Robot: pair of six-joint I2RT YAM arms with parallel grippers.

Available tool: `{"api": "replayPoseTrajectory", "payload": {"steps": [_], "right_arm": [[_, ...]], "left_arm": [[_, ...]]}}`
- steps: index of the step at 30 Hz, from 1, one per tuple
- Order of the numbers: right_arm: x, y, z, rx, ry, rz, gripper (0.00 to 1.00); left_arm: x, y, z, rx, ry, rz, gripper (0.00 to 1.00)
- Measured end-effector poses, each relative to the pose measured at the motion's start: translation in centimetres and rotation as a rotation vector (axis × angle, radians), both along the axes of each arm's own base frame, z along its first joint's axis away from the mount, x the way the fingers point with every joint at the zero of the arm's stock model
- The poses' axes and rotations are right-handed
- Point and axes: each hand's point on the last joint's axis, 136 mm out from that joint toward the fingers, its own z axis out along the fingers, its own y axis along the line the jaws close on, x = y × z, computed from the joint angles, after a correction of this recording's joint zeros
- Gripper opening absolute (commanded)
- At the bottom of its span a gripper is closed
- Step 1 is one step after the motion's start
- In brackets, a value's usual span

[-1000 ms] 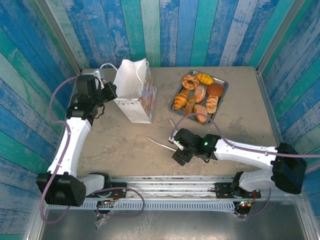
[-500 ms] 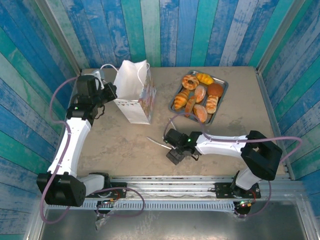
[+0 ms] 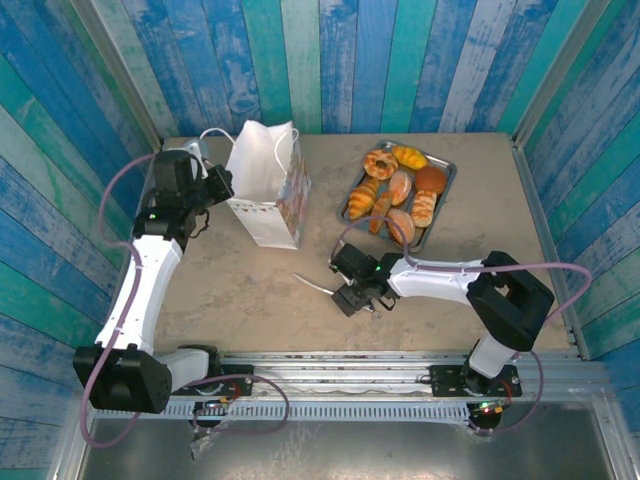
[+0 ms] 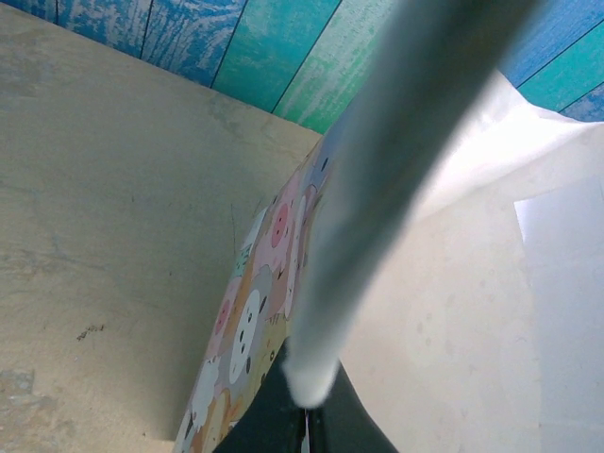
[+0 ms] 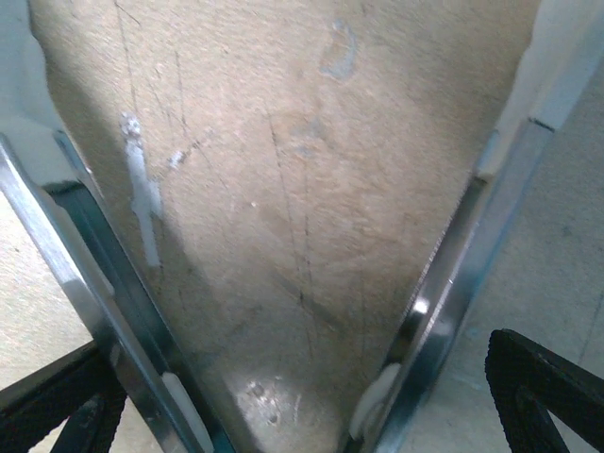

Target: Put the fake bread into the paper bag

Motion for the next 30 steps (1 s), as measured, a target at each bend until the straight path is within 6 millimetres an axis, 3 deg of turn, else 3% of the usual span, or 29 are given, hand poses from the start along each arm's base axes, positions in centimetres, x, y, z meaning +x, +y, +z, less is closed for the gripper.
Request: {"api": "replayPoseTrajectory", "payload": {"steps": [6, 7, 11, 30], "right_arm": [[0.2, 1.2, -0.2, 0.022, 0.02, 0.016, 0.91], [0.3, 1.5, -0.3, 0.025, 0.025, 0.017, 0.99], [0.7, 2.2, -0.2, 0.031, 0.031, 0.022, 1.0], [-0.3, 0.5, -0.3, 0.029, 0.051, 0.006, 0.98]], "left_arm": [[0.0, 0.0, 0.0, 0.0, 0.0, 0.001, 0.0], [0.0, 0.0, 0.0, 0.0, 0.0, 0.001, 0.0], [0.0, 0.0, 0.0, 0.002, 0.0, 0.001, 0.0], [0.0, 0.1, 0.0, 0.009, -0.002, -0.001, 0.0]]}}
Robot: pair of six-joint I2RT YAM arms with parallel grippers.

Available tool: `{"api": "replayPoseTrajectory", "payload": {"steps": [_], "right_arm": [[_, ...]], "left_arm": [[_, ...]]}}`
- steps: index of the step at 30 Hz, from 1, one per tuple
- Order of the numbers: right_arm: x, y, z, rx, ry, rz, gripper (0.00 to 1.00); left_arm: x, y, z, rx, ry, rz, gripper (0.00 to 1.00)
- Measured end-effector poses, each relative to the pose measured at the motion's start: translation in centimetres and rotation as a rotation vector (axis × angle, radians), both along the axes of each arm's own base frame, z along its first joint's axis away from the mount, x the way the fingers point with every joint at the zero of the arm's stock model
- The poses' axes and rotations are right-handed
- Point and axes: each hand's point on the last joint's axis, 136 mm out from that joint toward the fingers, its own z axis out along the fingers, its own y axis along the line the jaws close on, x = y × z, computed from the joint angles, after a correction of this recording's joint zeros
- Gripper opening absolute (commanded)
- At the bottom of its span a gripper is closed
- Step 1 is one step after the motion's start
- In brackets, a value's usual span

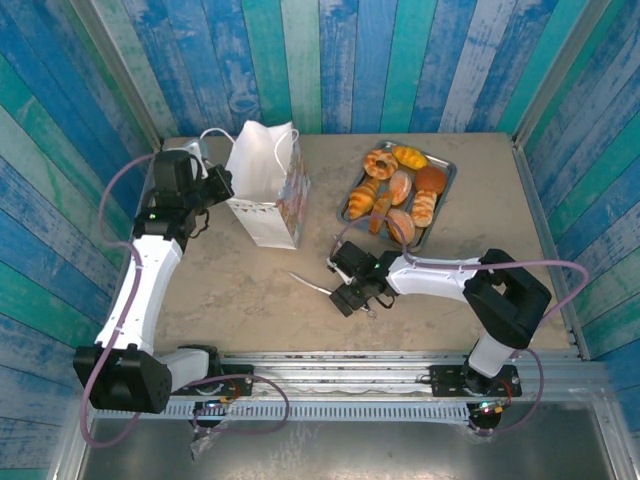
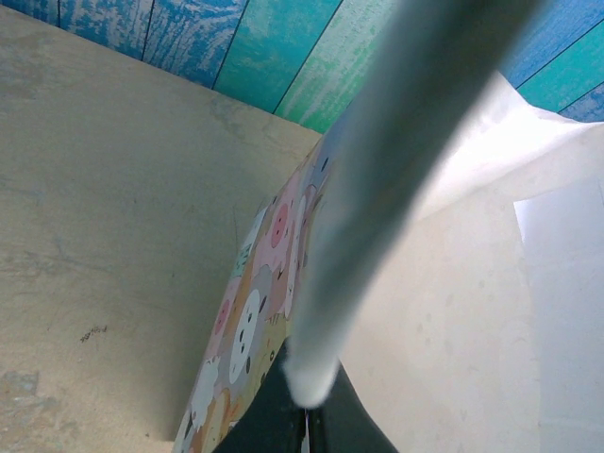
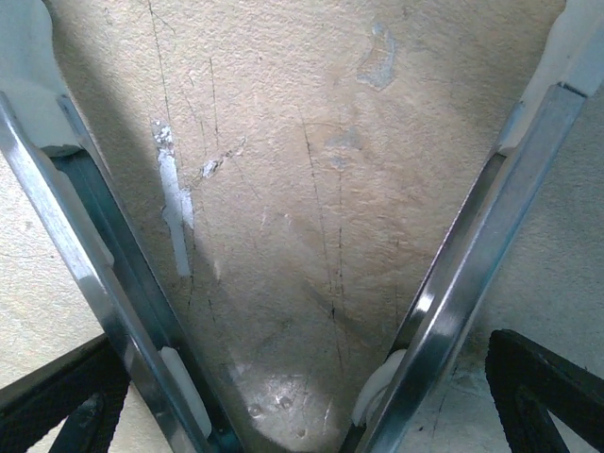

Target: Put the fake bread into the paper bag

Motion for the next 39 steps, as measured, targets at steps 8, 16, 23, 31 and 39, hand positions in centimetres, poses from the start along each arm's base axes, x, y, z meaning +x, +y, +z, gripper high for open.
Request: {"api": "replayPoseTrajectory", "payload": {"steps": [8, 16, 23, 31, 39], "right_arm": [[0.1, 0.6, -0.1, 0.019, 0.001, 0.005, 0.94], [0.8, 1.4, -0.1, 0.046, -0.016, 0.002, 0.85], [1.1, 0.8, 0.0, 0.063, -0.026, -0.031, 0.69], [1.3, -0.6, 3.4, 0.128, -0.077, -0.087, 0.54], [2.6, -3.0, 10.4, 0.271, -0.165, -0.196, 0.54]], "left_arm": [[0.0, 0.0, 0.0, 0.008, -0.002, -0.004, 0.0], [0.0, 0.0, 0.0, 0.012, -0.003, -0.006, 0.0], [0.0, 0.0, 0.0, 0.013, -0.002, -0.006, 0.0], [-0.1, -0.1, 0.0, 0.011, -0.003, -0.015, 0.0], [-0.4, -0.3, 0.3, 0.005, -0.009, -0.024, 0.0]]}}
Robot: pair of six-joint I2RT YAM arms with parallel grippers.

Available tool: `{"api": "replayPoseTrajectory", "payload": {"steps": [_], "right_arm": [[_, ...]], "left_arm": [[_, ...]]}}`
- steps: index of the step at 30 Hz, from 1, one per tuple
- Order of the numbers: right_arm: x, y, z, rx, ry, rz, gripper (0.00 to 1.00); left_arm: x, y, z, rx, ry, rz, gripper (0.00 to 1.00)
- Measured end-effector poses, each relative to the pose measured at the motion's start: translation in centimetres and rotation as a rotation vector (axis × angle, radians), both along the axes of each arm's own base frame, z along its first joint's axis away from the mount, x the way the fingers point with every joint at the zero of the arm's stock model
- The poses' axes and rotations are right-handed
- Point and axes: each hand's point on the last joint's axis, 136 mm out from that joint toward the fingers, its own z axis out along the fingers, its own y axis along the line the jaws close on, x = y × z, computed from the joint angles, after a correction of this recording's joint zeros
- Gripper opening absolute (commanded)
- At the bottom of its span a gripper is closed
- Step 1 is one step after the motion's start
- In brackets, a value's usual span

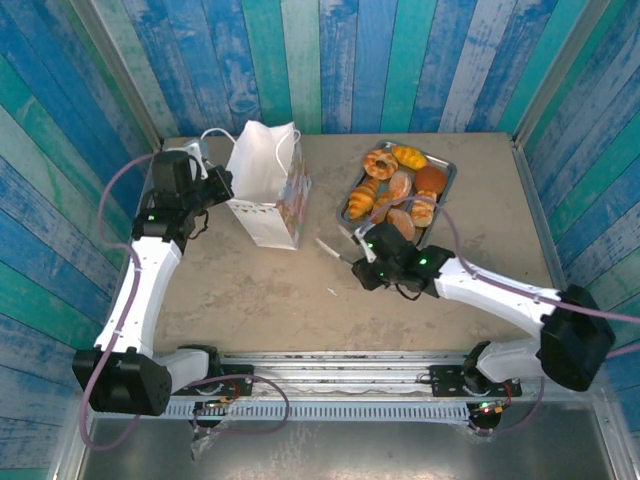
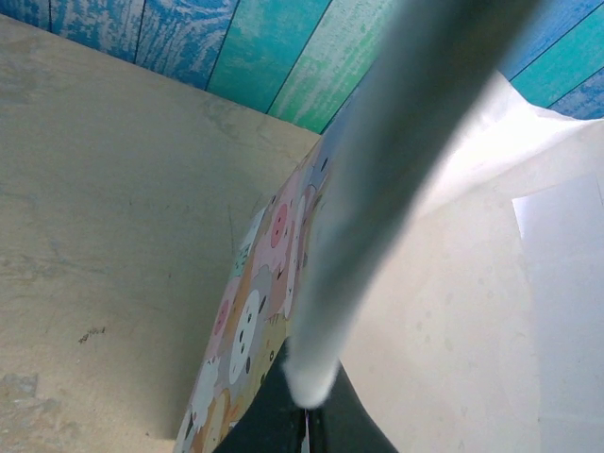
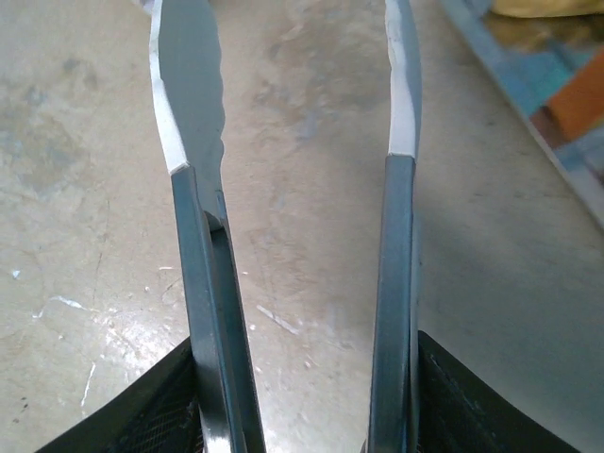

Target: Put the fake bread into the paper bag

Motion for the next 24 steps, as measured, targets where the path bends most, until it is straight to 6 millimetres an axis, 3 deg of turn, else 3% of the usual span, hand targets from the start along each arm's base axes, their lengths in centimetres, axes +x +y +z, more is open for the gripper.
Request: {"api": "replayPoseTrajectory", "payload": {"steps": [6, 11, 15, 19, 24], "right_arm": [[1.6, -4.5, 4.7, 0.047, -0.024, -0.148, 0.52], [3.7, -9.7, 9.0, 0.037, -0.014, -0.308, 0.51], [4.2, -12.7, 10.6, 0.004, 0.009, -0.382, 0.51], [4.1, -13.4, 10.1, -0.027, 0.088, -0.4, 0.51], [4.8, -11.5, 8.8, -0.013, 0.214, -0.363, 0.51]], "left_arm": [[-0.3, -0.3, -0.2, -0.01, 0.014, -0.019, 0.0], [-0.7, -1.1, -0.4, -0.032, 0.027, -0.052, 0.0], [-1.3, -2.0, -0.8, -0.044, 0.044, -0.075, 0.0], [-1.8, -3.2, -1.2, -0.04, 0.064, -0.101, 0.0], [-2.0, -3.8, -1.5, -0.033, 0.07, -0.115, 0.0]]}}
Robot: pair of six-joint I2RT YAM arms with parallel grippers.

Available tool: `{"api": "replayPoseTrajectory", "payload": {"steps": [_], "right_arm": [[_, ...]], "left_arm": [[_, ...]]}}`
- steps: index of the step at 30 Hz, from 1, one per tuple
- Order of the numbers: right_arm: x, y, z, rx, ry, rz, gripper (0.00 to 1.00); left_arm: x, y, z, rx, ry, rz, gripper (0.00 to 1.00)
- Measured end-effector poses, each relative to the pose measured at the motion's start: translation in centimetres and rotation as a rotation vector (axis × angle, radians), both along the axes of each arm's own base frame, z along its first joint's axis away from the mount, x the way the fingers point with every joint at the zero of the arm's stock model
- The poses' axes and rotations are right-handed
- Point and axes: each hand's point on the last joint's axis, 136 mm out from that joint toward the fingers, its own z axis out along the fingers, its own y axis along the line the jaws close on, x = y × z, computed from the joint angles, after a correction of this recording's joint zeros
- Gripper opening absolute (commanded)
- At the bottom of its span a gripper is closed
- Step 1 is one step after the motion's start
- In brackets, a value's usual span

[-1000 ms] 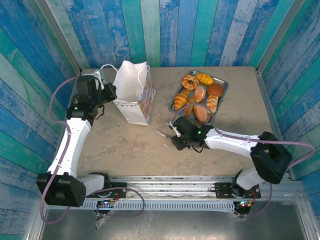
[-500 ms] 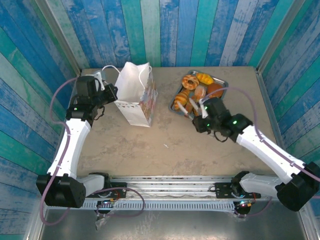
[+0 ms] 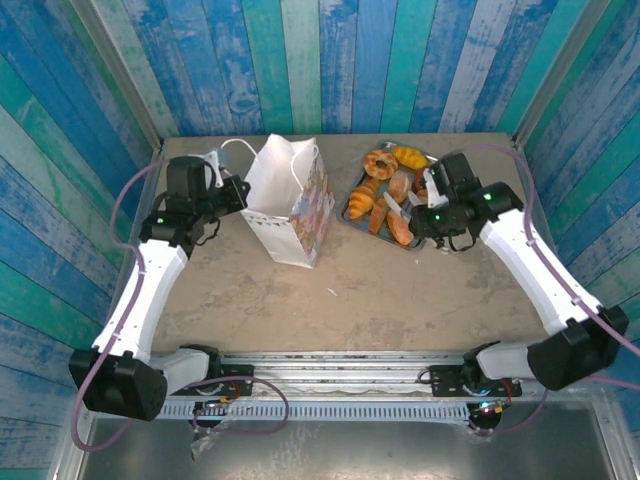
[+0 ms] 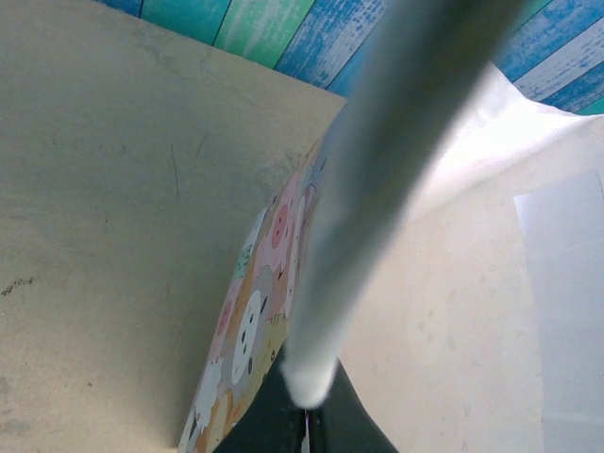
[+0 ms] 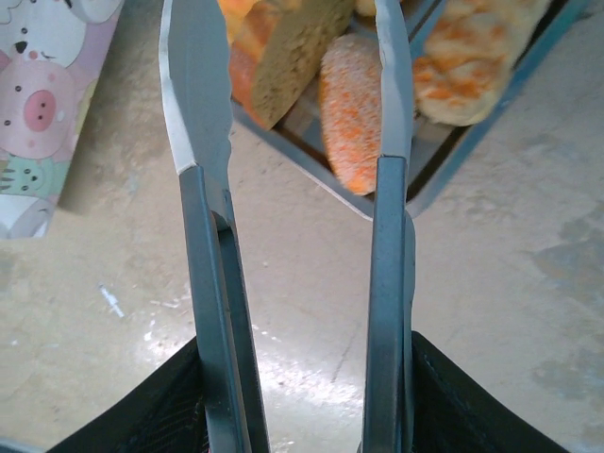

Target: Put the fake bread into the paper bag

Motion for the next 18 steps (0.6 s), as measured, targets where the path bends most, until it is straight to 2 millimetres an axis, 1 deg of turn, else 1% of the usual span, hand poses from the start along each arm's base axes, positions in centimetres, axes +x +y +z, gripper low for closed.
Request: {"api": "replayPoseTrajectory", "payload": {"steps": [3, 8, 9, 10, 12, 15, 16, 18], "right_arm": [[0.7, 0.9, -0.8, 0.006, 0.06, 0.001, 0.51], [1.7, 1.9, -2.0, -0.002, 0.124, 0.004, 0.52], [1.9, 2.0, -2.3, -0.006, 0.134, 0.005, 0.52], [2.1, 2.2, -2.5, -0.009, 0.143, 0.005, 0.52], [2.6, 2.5, -2.7, -0.012, 0.151, 0.004, 0.52], [3.4, 2.8, -3.2, -0.017, 0.163, -0.003, 0.52], [3.5, 2.9, -3.3, -0.019, 0.166, -0.004, 0.52], [3.9, 3.1, -3.7, -0.025, 0.173, -0.005, 0.52]], "left_arm": [[-0.1, -0.1, -0.5, 0.006, 0.008, -0.002, 0.01], [-0.1, -0.1, -1.7, 0.013, 0.018, -0.007, 0.13], [-0.1, -0.2, -1.7, 0.016, 0.016, -0.01, 0.18], [0.0, -0.2, -1.8, 0.02, 0.013, -0.013, 0.28], [0.0, -0.2, -1.7, 0.025, 0.006, -0.02, 0.41], [0.0, -0.2, -1.7, 0.041, -0.003, -0.031, 0.51], [0.0, -0.2, -1.6, 0.044, -0.004, -0.032, 0.56], [0.1, 0.0, -1.6, 0.069, -0.014, -0.031, 0.69]]}}
